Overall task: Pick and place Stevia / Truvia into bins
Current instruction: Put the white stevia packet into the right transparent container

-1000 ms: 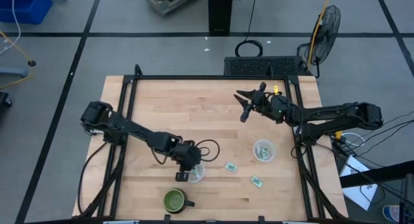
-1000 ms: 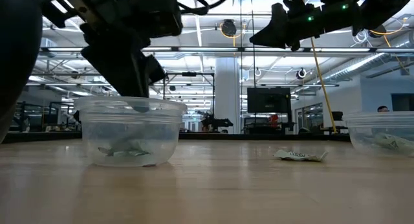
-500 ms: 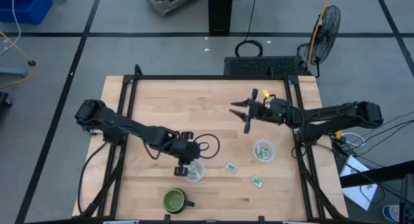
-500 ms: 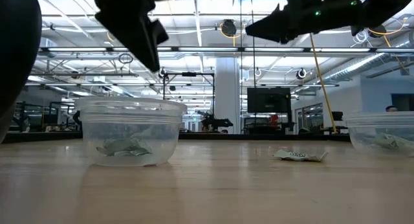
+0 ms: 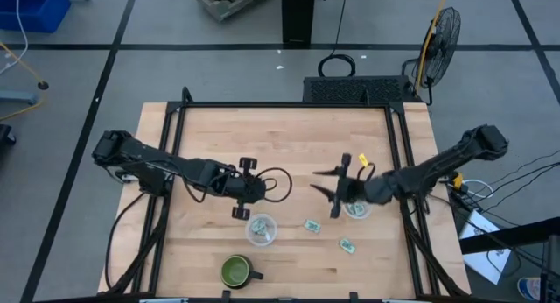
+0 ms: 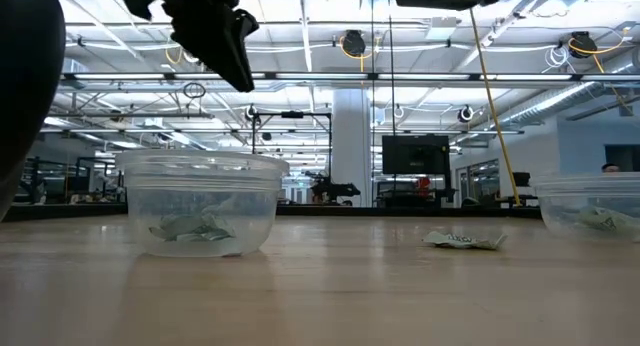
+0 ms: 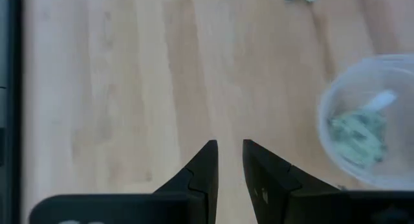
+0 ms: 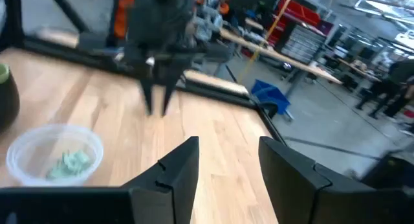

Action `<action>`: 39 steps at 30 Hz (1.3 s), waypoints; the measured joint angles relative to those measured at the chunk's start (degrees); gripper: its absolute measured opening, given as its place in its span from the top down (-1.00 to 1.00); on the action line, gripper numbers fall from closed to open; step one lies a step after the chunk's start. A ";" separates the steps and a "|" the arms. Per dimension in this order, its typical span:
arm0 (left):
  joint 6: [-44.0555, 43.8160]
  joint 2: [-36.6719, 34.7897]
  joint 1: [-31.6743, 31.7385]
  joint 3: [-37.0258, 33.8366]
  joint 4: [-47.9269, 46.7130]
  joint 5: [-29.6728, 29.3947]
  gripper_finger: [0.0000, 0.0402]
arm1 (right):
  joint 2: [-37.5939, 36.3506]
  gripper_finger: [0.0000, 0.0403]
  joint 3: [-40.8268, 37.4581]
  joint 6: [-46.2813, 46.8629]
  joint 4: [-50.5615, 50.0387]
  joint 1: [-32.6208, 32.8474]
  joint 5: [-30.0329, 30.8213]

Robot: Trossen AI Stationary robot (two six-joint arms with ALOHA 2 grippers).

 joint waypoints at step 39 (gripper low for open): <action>10.91 -0.08 13.39 -0.10 3.36 -0.68 0.62 | 10.98 0.29 -5.20 93.47 -33.33 19.31 -30.08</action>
